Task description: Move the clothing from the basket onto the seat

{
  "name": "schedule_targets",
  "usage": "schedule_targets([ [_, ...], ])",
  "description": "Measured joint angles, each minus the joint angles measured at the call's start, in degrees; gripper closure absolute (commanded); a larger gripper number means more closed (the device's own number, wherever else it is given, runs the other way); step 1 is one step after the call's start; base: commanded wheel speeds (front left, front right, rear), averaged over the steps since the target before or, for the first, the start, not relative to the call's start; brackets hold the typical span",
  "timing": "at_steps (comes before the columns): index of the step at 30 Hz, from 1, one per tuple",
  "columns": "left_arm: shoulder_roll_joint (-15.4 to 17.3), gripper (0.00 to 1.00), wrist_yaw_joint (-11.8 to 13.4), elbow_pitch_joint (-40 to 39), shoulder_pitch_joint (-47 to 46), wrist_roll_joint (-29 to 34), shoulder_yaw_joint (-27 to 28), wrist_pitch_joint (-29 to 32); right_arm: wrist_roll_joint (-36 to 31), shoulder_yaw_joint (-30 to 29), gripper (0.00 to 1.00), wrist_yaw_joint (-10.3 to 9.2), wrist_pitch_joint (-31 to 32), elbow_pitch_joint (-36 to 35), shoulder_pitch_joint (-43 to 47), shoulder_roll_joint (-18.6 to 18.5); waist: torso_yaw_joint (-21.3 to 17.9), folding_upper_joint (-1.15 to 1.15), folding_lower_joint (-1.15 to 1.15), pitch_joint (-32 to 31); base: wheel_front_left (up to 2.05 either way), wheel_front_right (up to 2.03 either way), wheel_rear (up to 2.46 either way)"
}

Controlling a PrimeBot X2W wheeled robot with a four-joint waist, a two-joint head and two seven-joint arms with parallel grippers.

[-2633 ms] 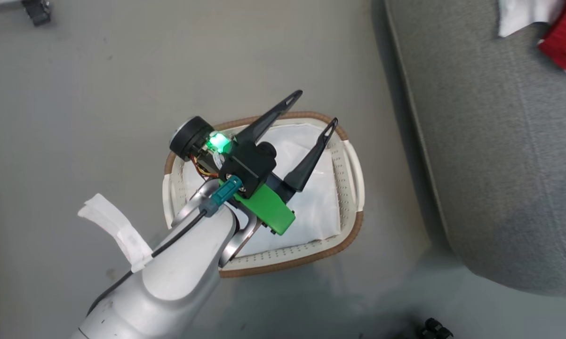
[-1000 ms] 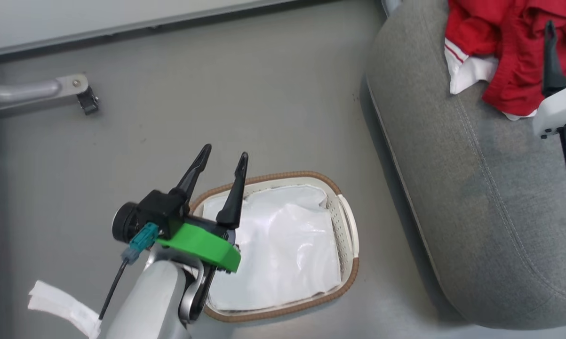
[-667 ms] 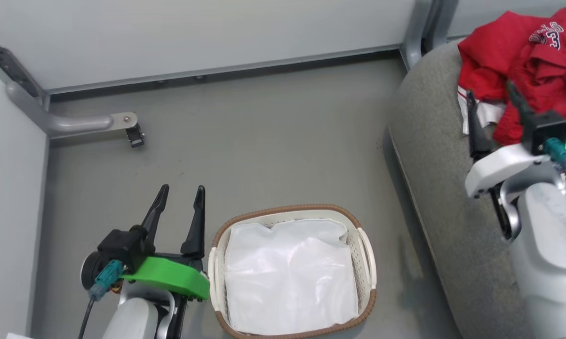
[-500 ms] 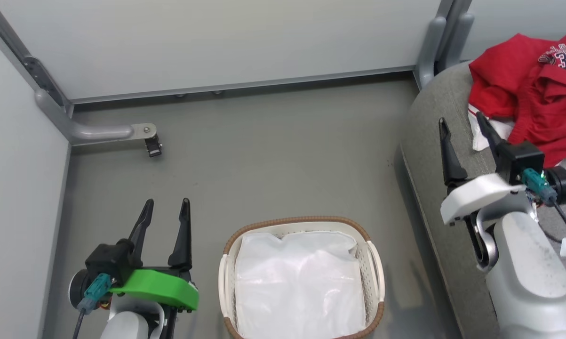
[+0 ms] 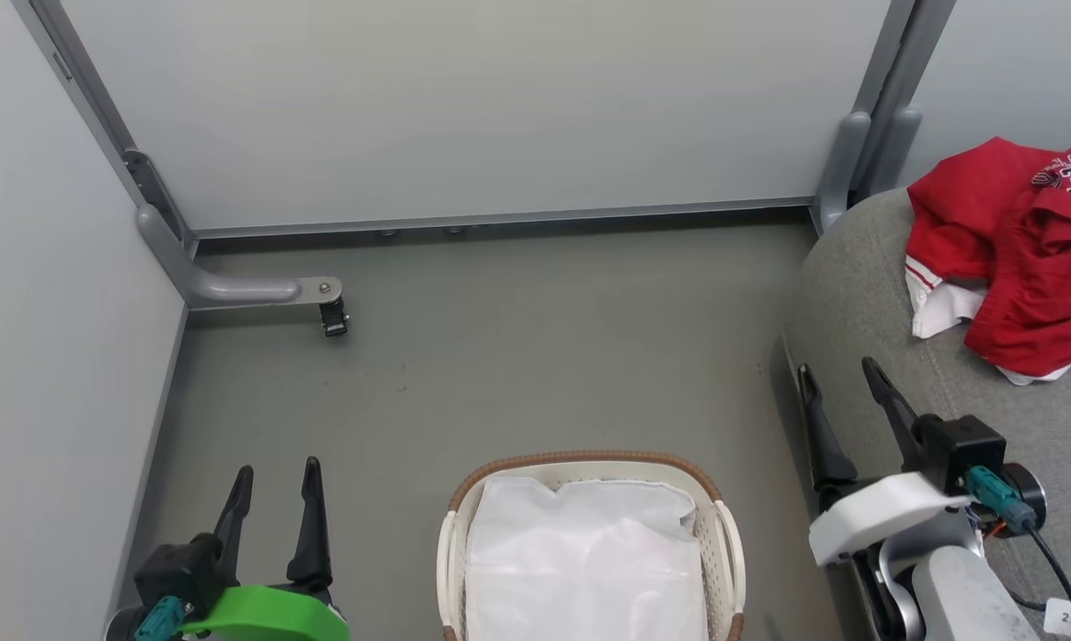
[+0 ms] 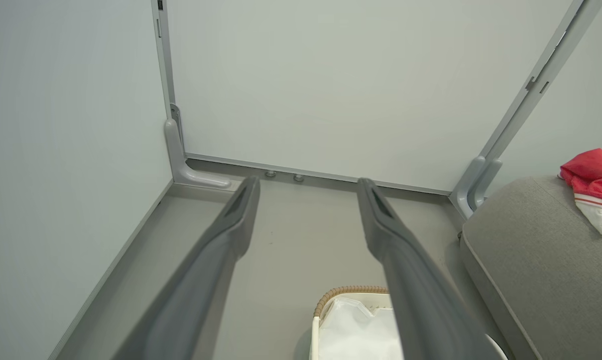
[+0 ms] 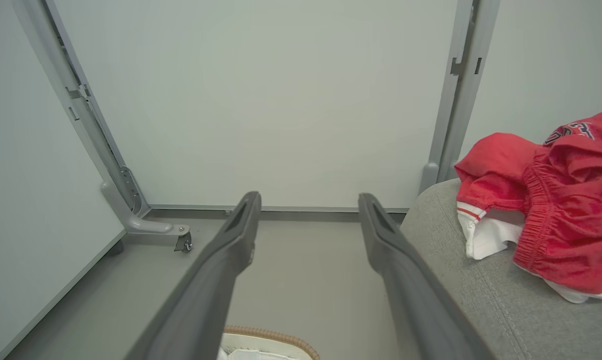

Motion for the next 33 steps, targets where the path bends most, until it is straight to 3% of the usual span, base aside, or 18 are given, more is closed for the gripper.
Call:
schedule_targets([
  [8,-0.1,0.0,0.2,-0.5,1.6,-1.0,-0.1,0.0,0.2,-0.7,0.0,0.0,0.0,-1.8,3.8,0.0,-0.4,0.0,0.0,-0.4,0.0,0.0,0.0],
  [33,-0.2,0.0,1.3,-1.6,1.9,-2.3,-1.8,0.0,0.4,-0.5,0.0,0.0,0.0,-1.3,3.9,0.0,0.0,0.0,0.0,0.5,0.0,0.0,0.0],
])
